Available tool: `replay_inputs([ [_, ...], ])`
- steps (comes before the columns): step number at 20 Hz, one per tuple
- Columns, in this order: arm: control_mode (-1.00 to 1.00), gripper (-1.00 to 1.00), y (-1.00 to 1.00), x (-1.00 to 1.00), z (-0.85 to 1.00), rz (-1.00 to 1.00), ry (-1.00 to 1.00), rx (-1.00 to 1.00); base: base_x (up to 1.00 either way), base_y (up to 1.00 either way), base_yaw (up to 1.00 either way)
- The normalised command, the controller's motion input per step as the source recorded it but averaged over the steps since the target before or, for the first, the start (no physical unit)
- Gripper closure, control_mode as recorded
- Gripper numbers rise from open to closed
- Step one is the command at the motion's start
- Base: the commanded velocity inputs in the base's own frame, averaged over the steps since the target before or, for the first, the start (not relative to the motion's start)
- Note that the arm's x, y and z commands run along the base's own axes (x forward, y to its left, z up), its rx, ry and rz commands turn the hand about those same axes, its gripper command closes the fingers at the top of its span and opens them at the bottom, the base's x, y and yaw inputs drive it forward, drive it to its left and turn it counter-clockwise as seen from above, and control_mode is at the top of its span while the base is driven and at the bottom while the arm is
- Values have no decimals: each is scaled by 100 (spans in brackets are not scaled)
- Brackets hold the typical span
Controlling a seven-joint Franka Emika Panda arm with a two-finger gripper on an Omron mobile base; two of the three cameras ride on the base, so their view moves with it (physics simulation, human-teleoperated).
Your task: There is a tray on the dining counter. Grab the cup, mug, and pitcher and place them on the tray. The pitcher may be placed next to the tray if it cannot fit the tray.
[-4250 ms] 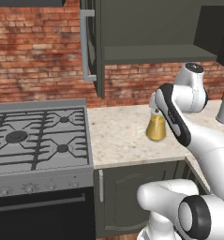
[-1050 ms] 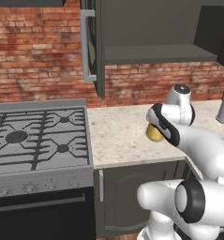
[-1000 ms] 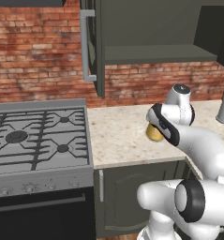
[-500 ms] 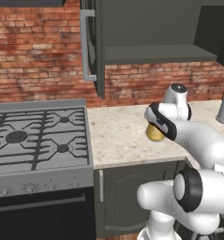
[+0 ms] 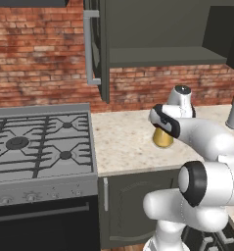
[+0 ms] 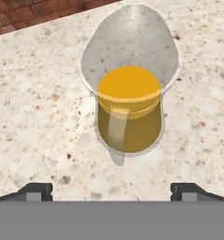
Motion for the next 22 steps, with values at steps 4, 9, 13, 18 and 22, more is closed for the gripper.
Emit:
replay_inputs([
  [4, -100, -100, 0, 21, 0, 0, 0, 0, 0, 0, 0],
  [9, -100, -100, -1, 23, 0, 0, 0, 0, 0, 0, 0],
  [13, -100, -100, -13, 19, 0, 0, 0, 0, 0, 0, 0],
  [18, -100, -100, -32, 8, -3, 0, 0, 0, 0, 0, 0],
  [22, -100, -100, -20, 1, -3, 0, 0, 0, 0, 0, 0],
])
